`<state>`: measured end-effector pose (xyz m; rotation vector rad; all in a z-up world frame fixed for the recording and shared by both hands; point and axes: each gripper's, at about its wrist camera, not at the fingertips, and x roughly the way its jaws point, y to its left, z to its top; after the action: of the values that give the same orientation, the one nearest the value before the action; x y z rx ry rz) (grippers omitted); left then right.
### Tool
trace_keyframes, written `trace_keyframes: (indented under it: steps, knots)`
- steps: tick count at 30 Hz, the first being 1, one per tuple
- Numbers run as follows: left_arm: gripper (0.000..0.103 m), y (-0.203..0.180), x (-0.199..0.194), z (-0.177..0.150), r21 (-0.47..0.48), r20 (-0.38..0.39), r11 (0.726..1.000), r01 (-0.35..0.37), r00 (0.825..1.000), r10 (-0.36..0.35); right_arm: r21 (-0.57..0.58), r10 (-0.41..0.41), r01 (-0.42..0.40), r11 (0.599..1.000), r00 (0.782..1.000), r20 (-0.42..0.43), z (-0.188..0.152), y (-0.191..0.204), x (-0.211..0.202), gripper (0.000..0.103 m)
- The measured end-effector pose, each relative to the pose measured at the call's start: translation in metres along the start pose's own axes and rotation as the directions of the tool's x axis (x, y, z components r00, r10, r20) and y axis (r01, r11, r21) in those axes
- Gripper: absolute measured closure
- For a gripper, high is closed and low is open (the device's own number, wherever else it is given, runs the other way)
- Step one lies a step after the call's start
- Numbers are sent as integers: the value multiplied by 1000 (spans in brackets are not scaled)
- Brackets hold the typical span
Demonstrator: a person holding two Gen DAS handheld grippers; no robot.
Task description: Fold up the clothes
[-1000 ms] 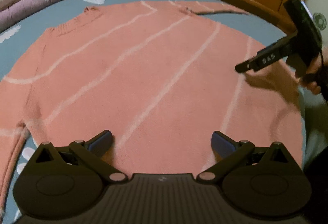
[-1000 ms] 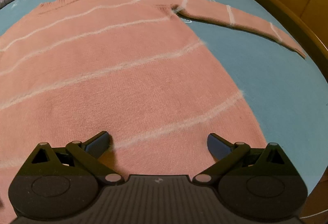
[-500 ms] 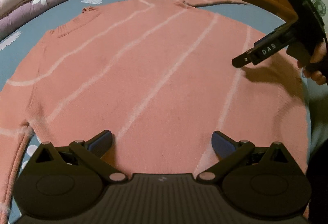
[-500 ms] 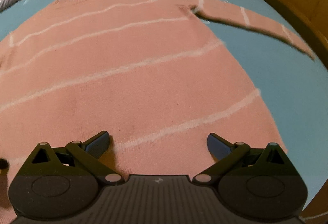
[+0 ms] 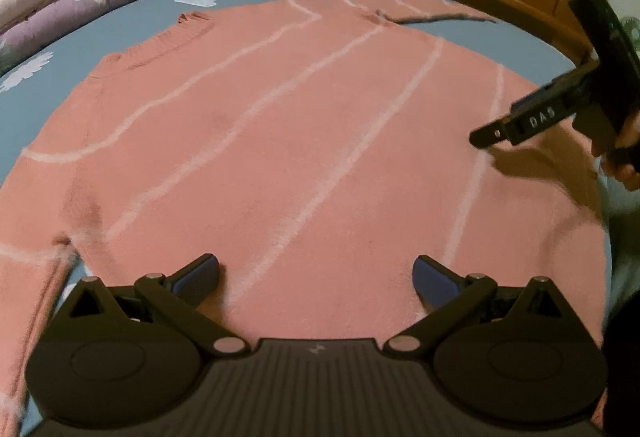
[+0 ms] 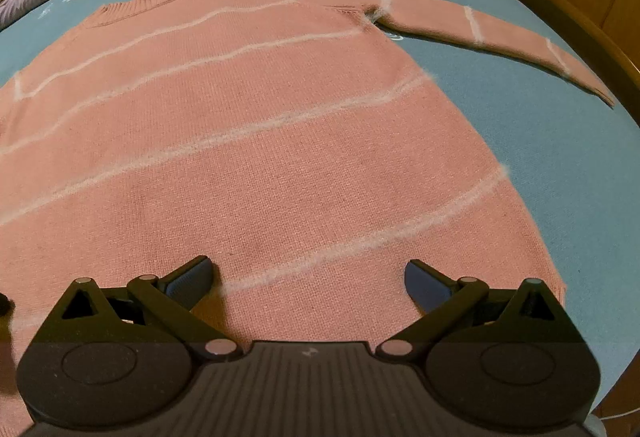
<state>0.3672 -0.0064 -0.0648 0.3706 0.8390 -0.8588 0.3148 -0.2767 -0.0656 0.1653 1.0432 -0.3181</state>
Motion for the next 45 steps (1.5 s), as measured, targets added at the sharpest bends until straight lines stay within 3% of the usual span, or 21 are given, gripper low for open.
trace_keyframes:
  steps: [10, 14, 18, 23, 28, 31, 36, 40, 45]
  knots:
    - [1, 52, -52, 5, -187, 58, 981, -58, 996, 70, 4, -9, 9, 1000, 1000, -13, 3, 0, -2, 0]
    - [1, 76, -85, -7, -278, 50, 953, -124, 988, 144, 17, 11, -11, 1000, 1000, 17, 10, 4, -10, 0]
    - [1, 94, -121, -31, -366, 8, 905, -217, 972, 236, -3, 69, -69, 998, 996, 50, 22, 19, -16, 0]
    - [1, 112, -144, -79, -495, -76, 812, -310, 946, 315, -81, 148, -144, 986, 988, 47, 34, 53, -12, 0]
    - [1, 128, -135, -131, -698, -121, 640, -320, 934, 336, -174, 194, -191, 966, 981, 2, 39, 86, -8, 0]
    - [1, 130, -130, -151, -754, -138, 565, -336, 921, 364, -224, 201, -196, 955, 980, 1, 41, 95, -13, 0]
    - [1, 125, -125, -154, -713, -103, 592, -376, 891, 443, -232, 199, -193, 953, 980, 3, 50, 94, -12, 0]
    - [1, 124, -115, -146, -684, -112, 596, -422, 867, 485, -230, 202, -197, 953, 979, -2, 48, 95, -15, 0]
    - [1, 124, -108, -141, -642, -115, 612, -461, 848, 518, -241, 204, -198, 950, 979, 1, 49, 99, -15, 0]
